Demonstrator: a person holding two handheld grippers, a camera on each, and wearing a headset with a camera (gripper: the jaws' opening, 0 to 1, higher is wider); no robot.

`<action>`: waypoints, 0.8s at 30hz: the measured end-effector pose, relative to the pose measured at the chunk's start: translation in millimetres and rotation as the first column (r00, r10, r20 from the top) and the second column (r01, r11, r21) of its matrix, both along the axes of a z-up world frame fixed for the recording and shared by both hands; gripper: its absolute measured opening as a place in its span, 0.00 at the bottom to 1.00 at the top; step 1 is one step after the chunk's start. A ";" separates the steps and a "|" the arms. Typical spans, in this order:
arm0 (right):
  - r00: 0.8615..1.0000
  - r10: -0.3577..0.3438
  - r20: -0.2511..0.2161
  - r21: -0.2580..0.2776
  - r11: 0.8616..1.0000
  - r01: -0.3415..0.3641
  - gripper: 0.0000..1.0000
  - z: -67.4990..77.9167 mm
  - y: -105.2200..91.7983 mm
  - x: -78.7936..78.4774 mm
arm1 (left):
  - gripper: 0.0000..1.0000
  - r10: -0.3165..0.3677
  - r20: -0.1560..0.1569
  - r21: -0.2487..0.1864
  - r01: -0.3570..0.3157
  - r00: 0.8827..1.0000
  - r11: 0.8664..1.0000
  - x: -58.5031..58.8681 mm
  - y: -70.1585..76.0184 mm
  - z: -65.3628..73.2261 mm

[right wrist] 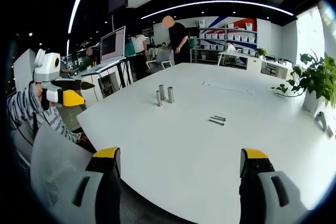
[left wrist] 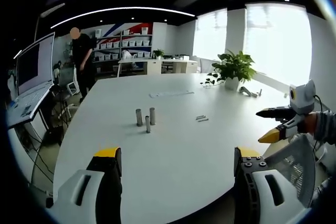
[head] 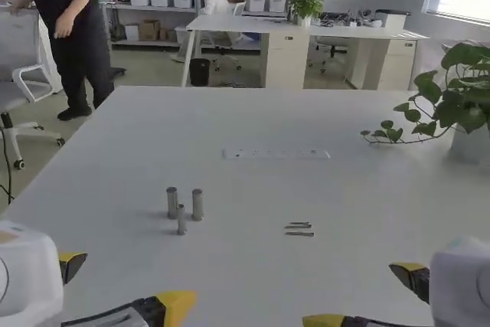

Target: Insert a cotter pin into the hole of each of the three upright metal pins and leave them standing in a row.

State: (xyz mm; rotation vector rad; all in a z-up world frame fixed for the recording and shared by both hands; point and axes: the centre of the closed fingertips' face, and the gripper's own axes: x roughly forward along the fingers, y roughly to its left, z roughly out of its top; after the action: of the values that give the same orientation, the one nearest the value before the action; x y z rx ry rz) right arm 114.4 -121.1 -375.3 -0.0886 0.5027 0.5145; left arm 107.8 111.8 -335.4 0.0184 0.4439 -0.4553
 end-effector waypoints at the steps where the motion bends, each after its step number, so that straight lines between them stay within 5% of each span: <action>1: 1.000 -0.002 -0.002 -0.002 1.000 0.002 0.93 -0.5 -0.3 -0.8 | 0.87 -0.004 -0.003 0.003 0.004 1.000 1.000 -0.8 -1.1 -0.2; 10: 0.999 -0.028 -0.020 0.011 1.000 0.029 0.91 -2.1 -2.1 2.6 | 0.85 -0.014 -0.012 -0.009 0.014 1.000 1.000 -0.9 -5.3 -1.3; 16: 0.999 -0.036 -0.013 0.009 0.999 0.036 0.90 0.3 -3.1 6.1 | 0.84 -0.017 -0.013 -0.009 0.017 1.000 1.000 5.5 -4.9 -6.9; 19: 0.999 -0.037 -0.026 0.014 0.999 0.038 0.88 -3.3 -2.5 8.8 | 0.82 -0.019 -0.038 -0.005 0.019 0.999 1.000 8.1 -4.5 -14.5; 24: 0.999 -0.035 -0.025 0.015 0.999 0.035 0.86 -4.4 -0.5 14.4 | 0.81 -0.020 -0.028 0.001 0.020 0.999 1.000 16.6 -3.3 -16.8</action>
State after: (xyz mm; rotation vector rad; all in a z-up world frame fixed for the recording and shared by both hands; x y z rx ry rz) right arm 128.9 -121.6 -379.6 -0.0584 0.5234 0.4855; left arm 124.4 108.6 -352.2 0.0180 0.4719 -0.4749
